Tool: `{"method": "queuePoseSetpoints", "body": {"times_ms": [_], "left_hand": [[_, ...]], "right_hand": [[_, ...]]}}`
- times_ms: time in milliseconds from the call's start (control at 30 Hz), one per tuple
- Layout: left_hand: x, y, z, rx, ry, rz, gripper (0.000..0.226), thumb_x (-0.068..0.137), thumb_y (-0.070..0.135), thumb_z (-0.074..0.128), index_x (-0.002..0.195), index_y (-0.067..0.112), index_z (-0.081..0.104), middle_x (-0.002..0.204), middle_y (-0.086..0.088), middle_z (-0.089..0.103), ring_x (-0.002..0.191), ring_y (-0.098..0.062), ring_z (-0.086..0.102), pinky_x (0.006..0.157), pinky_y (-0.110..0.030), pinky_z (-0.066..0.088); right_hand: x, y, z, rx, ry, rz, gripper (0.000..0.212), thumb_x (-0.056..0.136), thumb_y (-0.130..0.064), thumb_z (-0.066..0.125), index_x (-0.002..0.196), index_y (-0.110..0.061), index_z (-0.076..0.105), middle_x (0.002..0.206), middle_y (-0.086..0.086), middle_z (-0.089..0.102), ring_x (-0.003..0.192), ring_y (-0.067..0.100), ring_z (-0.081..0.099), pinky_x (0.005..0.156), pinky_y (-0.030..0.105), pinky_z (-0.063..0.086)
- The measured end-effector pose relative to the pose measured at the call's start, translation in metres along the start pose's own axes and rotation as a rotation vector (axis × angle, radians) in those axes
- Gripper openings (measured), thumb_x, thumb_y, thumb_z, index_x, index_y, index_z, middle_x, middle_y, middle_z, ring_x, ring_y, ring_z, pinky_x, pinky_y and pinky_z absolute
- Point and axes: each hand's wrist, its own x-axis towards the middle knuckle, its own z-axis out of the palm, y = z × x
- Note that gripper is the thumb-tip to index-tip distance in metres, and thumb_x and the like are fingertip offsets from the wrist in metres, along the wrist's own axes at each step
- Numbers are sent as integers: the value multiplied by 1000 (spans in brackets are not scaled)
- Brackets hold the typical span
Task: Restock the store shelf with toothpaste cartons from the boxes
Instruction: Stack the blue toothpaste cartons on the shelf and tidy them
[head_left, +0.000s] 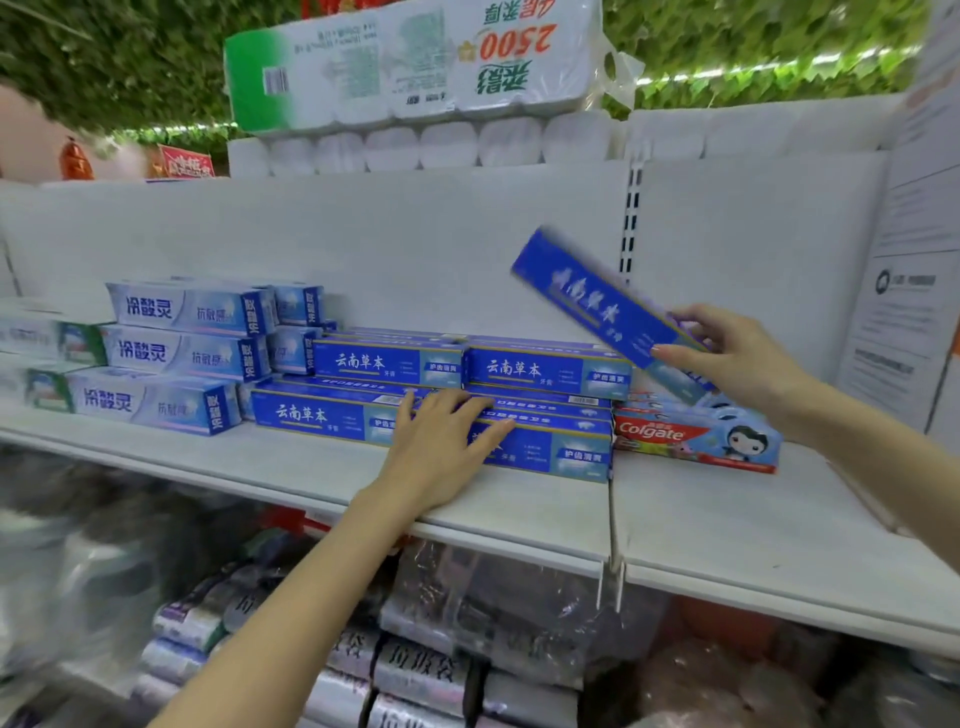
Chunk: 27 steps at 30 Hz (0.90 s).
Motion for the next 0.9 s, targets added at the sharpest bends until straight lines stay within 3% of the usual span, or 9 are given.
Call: {"method": "queuePoseSetpoints", "body": {"times_ms": [67,133,400,533,733,900], "left_hand": [[1,3,1,5,-6,-12,57,94,65,29,138,34,47,142,9,43,137,-11,32,119,-46,0],[1,4,1,6,6,-15,54,94,62,30,137,34,47,143,9,44,137,-11,32,119,-46,0],[2,1,2,-31,13,-21,52,95,60,29,134,33,50,139,11,47,134,-8,34,119,-43,5],[2,1,1,-72,34,-41,50,97,57,30,130,28,54,136,11,51,132,-8,38,118,-41,7],[-2,3,-10,-179,8,6,68,87,68,22,130,28,54,135,9,54,130,-11,42,117,-40,9],[-19,-20,-36,-268,-9,97,50,96,55,38,133,25,54,135,6,55,128,-14,45,112,-40,25]], "right_hand": [[10,9,2,-276,41,-41,29,84,-24,70,109,-23,54,102,3,60,87,19,57,77,36,50],[17,18,9,-398,16,-54,33,82,-28,72,109,-19,56,105,4,60,94,22,55,82,38,46],[31,31,39,-399,-74,-57,40,78,-26,76,114,-13,62,108,8,61,97,18,54,82,30,43],[27,27,48,-472,85,-90,36,74,-29,79,105,-19,64,96,4,51,97,25,54,79,37,45],[0,3,54,-628,231,-32,39,85,-33,68,120,-20,55,117,10,47,114,27,48,72,32,37],[-43,-40,69,-557,238,-35,39,86,-27,67,122,-20,52,116,4,47,94,17,54,75,33,42]]}}
